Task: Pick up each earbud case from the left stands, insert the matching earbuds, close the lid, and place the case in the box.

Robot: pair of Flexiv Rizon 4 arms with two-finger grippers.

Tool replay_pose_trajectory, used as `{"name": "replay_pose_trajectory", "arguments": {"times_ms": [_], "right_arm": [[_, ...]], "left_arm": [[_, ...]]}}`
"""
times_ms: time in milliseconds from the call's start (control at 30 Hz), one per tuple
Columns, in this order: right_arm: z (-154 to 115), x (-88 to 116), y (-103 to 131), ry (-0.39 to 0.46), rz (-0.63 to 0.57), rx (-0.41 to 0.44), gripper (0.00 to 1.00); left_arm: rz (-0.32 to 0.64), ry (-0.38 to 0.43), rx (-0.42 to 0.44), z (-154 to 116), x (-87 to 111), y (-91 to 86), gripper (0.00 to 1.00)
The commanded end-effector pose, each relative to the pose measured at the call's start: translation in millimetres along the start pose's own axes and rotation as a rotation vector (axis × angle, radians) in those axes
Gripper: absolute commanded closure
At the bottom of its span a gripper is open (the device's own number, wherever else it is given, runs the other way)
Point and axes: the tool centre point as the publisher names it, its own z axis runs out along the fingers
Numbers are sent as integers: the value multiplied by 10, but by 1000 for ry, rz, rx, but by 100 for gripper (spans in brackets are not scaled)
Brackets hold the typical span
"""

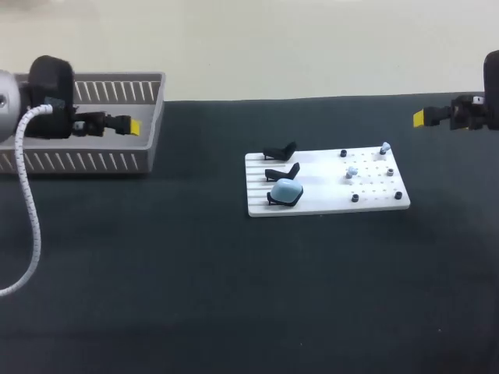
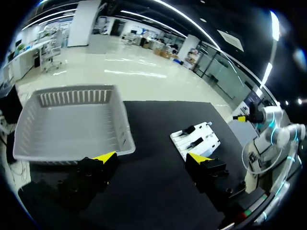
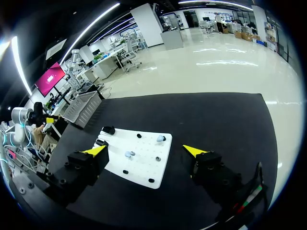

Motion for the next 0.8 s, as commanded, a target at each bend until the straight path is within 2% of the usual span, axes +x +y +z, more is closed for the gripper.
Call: {"name": "replay_pose_trajectory", "arguments": {"times_ms": [33,67,167,533,633,733,800], "right_arm": [[-1,1,-2,0,-1,-1,0],[-1,1,-2,0,-1,-1,0],[-1,1,-2,0,-1,-1,0],[-1,1,-2,0,-1,-1,0],[-1,1,-2,0,-1,-1,0],[-1,1,-2,0,-1,-1,0],[-1,1,-2,0,-1,-1,0]], "left_arm": [[272,-32,272,-45,-9,-41,0],[354,-32,323,-54,0,-99,0],[475,-7,393,-42,-10,-197,0],[835,77,593,-1,50,-515,0],[932,102,624,11,94,-599,0],[996,138,642,22,131,-653,0],[996,138,642,22,131,-653,0]]}}
